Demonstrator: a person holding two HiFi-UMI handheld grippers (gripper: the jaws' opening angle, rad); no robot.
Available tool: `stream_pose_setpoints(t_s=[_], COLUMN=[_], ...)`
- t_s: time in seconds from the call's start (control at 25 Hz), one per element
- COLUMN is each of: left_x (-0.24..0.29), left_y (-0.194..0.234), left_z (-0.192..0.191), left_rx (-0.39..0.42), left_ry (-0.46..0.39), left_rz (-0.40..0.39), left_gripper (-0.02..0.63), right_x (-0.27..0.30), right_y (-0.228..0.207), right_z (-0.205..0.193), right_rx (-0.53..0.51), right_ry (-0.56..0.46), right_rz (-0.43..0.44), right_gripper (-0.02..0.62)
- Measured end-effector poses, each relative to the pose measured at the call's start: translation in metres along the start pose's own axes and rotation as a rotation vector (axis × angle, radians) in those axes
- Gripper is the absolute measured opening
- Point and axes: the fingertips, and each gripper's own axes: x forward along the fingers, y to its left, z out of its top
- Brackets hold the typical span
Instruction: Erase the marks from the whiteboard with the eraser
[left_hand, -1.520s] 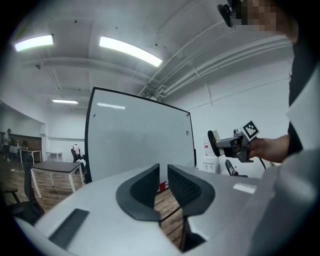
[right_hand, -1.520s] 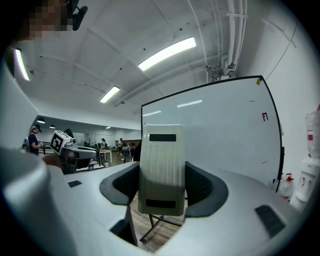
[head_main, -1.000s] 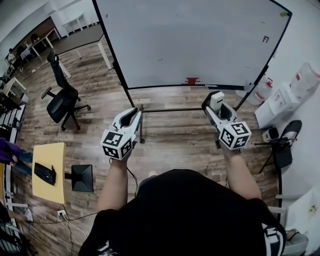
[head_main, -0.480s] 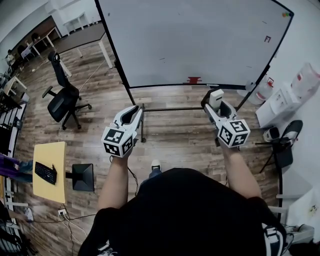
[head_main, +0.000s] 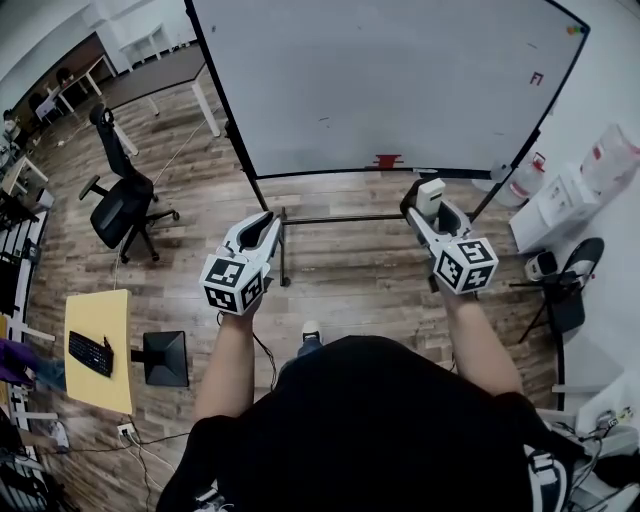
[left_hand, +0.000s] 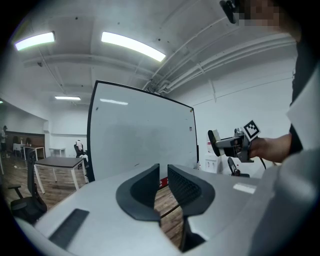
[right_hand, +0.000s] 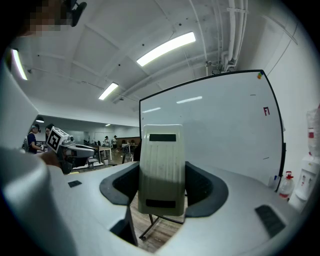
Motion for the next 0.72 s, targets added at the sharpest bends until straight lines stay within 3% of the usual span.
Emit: stream_pose_setpoints(t_s=[0.72], left_x=[0.037], left_y=[0.05], left_z=[-0.019], left_rx=[-0.013], left_ry=[0.037], left_rz=[-0.032], left_gripper=[0.061], right_x=[0.052], right_y=[-0.017], right_z=[-0.016], right_rx=[0.016], right_ry=[0.043], right_rz=[-0.048], right_gripper=[0.25])
